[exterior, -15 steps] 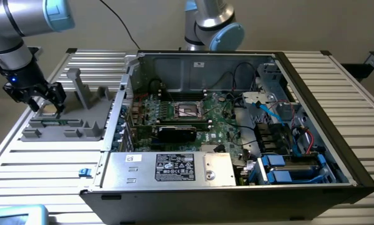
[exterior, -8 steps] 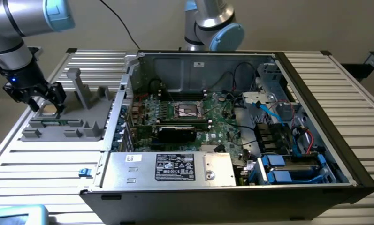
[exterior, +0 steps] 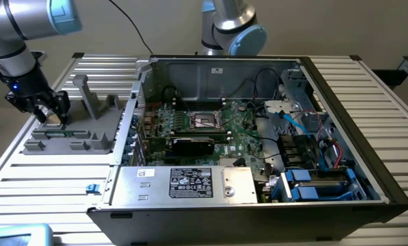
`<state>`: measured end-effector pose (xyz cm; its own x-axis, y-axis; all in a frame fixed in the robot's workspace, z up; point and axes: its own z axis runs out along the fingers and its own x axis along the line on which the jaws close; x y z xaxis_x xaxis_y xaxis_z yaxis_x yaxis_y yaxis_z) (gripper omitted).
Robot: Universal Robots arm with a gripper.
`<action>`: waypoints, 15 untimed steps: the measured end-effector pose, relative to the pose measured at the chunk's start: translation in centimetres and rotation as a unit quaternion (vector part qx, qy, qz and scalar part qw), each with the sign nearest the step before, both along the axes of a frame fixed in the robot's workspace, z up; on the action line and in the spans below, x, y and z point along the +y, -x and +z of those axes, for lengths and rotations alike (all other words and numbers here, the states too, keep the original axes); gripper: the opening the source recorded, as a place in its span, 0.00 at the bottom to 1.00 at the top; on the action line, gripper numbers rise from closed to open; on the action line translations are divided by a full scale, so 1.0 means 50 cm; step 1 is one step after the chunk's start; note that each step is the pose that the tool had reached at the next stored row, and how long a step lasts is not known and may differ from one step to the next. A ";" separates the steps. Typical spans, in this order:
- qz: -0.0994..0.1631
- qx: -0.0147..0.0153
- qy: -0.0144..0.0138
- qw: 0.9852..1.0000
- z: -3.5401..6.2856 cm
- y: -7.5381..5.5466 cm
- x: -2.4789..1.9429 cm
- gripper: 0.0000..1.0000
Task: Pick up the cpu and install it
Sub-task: 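Pick up the cpu and move it towards the insertion slot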
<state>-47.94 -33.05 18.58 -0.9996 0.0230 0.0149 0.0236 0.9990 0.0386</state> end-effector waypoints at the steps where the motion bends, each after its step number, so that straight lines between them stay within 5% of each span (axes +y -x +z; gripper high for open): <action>1: 0.000 0.000 0.000 1.000 0.000 0.000 0.0001 0.62; 15: 0.000 0.000 0.000 1.000 0.000 -0.004 0.0001 0.62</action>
<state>-47.75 -33.05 18.58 -0.9996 0.0230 0.0153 0.0236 0.9990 0.0386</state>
